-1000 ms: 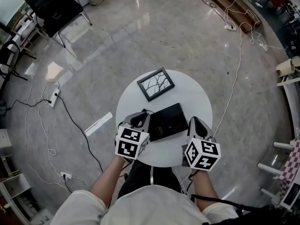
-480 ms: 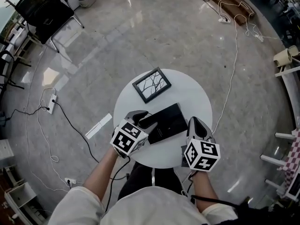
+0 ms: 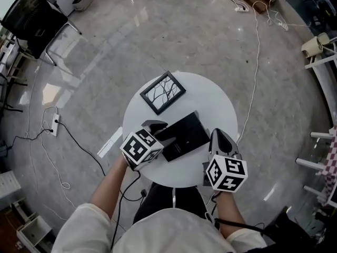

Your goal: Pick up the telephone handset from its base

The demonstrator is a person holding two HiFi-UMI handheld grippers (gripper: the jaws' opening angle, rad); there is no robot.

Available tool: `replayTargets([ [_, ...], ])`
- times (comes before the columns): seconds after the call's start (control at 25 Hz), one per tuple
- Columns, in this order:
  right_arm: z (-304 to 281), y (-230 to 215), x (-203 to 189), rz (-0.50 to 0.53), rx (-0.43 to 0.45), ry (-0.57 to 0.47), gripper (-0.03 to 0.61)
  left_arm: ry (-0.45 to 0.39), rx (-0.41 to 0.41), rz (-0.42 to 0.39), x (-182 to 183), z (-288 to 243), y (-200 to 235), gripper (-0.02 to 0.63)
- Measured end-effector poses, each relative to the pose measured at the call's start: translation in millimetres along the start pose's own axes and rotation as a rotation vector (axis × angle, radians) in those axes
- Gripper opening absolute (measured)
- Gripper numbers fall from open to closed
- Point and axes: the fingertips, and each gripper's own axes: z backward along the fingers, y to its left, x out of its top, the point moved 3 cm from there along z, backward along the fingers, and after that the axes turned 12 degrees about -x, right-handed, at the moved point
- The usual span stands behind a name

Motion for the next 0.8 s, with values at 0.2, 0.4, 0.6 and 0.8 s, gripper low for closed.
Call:
replayTargets([
  [0.2, -1, -8, -4, -0.023, -0.019, 0.001, 0.025, 0.017, -0.123, -0.003, 2, -10, 2, 0.229],
  [0.4, 0, -17, -10, -0.039, -0.038, 0.011, 0.025, 0.027, -0.208, 0.053, 7, -8, 12, 0.227],
  [0.6, -1, -23, -12, -0.045, -0.042, 0.019, 0.024, 0.067, -0.222, 0.002, 15, -19, 5, 0.229],
  [0.8, 0, -25, -10, -0.042, -0.035, 0.016, 0.025, 0.118, -0.229, -0.030, 16, -27, -3, 0.224],
])
